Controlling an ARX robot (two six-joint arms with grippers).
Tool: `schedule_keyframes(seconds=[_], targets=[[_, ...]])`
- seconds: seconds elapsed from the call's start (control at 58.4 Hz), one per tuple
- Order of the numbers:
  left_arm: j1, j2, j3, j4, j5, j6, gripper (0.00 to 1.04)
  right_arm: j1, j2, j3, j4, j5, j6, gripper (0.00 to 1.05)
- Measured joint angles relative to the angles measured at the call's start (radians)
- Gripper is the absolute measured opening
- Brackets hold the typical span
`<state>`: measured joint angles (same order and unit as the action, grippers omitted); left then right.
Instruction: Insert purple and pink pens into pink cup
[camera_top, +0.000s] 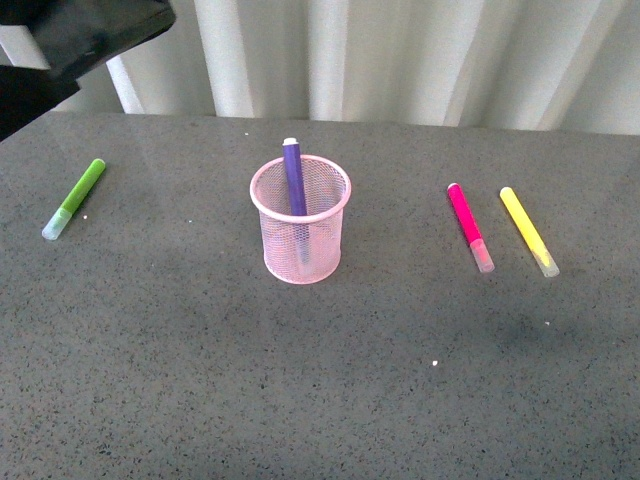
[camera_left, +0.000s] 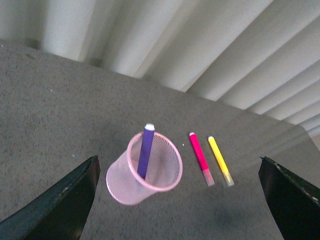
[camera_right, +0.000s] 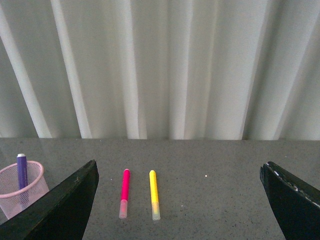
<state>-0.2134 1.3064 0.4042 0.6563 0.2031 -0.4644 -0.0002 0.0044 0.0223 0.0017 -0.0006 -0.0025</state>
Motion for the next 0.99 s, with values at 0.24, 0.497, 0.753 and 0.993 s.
schedule_keyframes(seconds=[0.24, 0.497, 0.753, 0.993], targets=[[0.073, -0.285, -0.106, -0.133, 0.090, 0.005, 0.98, 0.000, 0.000, 0.000, 0.000, 0.000, 0.000, 0.98], [0.113, -0.395, -0.315, 0.151, -0.304, 0.385, 0.56, 0.000, 0.000, 0.000, 0.000, 0.000, 0.000, 0.98], [0.209, -0.537, -0.386, 0.080, -0.209, 0.446, 0.09, 0.000, 0.000, 0.000, 0.000, 0.001, 0.000, 0.98], [0.211, -0.702, -0.395, -0.065, -0.206, 0.454, 0.04, 0.000, 0.000, 0.000, 0.000, 0.000, 0.000, 0.98]])
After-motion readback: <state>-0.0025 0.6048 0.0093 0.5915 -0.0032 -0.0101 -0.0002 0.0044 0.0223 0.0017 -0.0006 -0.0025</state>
